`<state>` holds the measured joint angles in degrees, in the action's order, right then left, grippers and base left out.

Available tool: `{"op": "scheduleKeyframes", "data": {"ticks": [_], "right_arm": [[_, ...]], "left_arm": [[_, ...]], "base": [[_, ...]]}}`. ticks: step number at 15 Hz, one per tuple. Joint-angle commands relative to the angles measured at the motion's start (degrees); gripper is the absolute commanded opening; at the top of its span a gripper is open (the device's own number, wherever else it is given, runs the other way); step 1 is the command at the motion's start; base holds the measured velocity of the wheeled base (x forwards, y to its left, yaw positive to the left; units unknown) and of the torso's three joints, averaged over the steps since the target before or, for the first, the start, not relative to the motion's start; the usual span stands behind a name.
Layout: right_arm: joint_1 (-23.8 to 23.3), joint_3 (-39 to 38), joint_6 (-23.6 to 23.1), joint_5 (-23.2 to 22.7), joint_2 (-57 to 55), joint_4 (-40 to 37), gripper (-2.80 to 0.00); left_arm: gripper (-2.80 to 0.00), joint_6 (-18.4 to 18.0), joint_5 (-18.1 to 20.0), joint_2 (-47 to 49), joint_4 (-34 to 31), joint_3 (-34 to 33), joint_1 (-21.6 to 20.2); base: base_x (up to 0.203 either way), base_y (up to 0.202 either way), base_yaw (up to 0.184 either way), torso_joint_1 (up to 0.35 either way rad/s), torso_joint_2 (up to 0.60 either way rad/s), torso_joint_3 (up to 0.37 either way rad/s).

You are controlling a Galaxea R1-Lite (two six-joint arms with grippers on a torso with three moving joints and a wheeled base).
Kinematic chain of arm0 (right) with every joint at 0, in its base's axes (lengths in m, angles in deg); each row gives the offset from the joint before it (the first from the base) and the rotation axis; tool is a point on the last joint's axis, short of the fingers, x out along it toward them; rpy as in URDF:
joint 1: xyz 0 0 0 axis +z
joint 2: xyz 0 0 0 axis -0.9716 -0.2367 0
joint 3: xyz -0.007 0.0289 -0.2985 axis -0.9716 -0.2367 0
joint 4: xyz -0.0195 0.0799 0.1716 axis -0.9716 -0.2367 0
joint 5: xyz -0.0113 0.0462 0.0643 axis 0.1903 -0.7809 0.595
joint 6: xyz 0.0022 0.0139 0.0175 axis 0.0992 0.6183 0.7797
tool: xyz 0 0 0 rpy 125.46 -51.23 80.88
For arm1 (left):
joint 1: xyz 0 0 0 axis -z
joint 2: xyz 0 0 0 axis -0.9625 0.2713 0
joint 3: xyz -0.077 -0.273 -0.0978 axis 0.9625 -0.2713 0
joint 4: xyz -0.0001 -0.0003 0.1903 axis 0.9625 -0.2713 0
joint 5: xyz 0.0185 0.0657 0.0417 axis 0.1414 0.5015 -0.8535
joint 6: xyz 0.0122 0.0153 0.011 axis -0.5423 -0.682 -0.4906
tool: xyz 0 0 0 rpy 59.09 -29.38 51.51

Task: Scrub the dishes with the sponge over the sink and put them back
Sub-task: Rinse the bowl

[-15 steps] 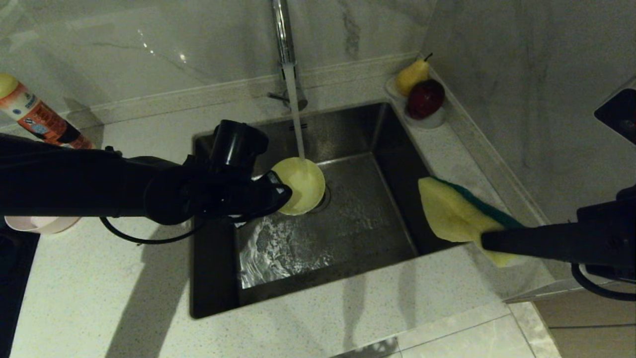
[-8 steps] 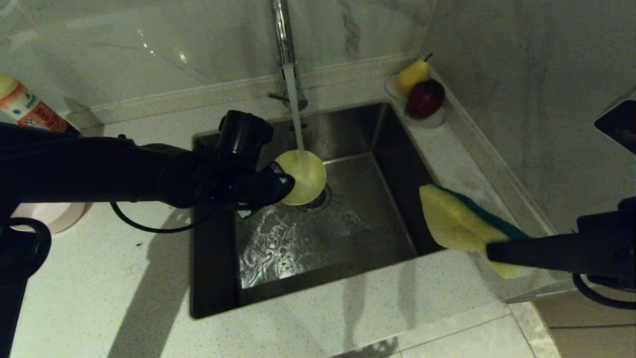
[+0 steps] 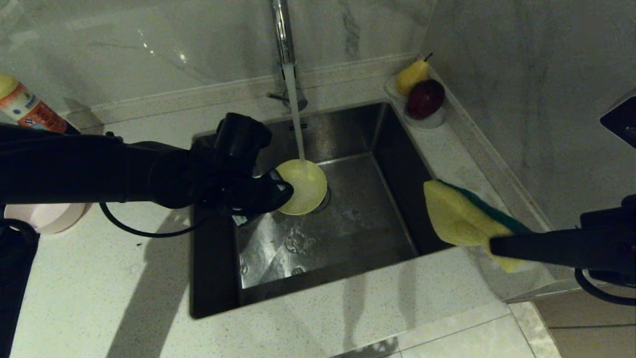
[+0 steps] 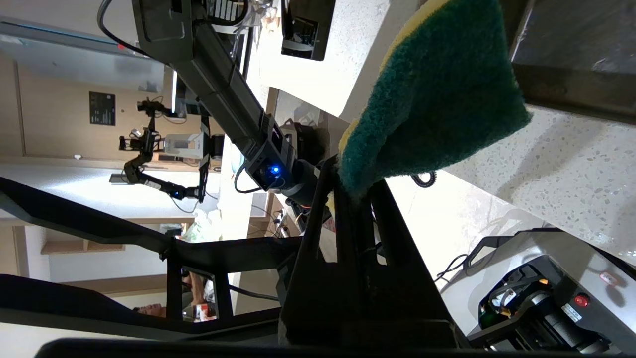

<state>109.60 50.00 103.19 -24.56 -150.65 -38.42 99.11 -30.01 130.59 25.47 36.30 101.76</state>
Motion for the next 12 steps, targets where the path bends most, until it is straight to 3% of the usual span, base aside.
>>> {"op": "scheduleKeyframes", "data": {"ticks": [1, 8, 9, 12], "right_arm": [[0.0, -0.1, 0.2, -0.1, 0.1, -0.1, -2.8], [0.0, -1.3, 0.3, -0.1, 0.5, 0.0, -2.8], [0.0, -2.1, 0.2, -0.1, 0.8, 0.0, -2.8], [-3.3, -4.0, 0.2, -0.4, -0.2, 0.2, -2.8]], "left_arm": [[-2.8, 0.3, -0.1, -0.6, 0.0, -0.1, 0.0], [-2.8, -0.1, -1.0, -3.1, 0.5, 0.0, 0.0], [-2.8, -0.4, -3.0, -4.7, 0.5, -0.5, 0.0], [-2.8, -5.5, -18.2, -9.3, 3.5, -2.7, -0.7]], "base": [[0.0, 0.0, 0.0, 0.0, 0.0, 0.0], [0.0, 0.0, 0.0, 0.0, 0.0, 0.0], [0.0, 0.0, 0.0, 0.0, 0.0, 0.0], [0.0, 0.0, 0.0, 0.0, 0.0, 0.0]]}}
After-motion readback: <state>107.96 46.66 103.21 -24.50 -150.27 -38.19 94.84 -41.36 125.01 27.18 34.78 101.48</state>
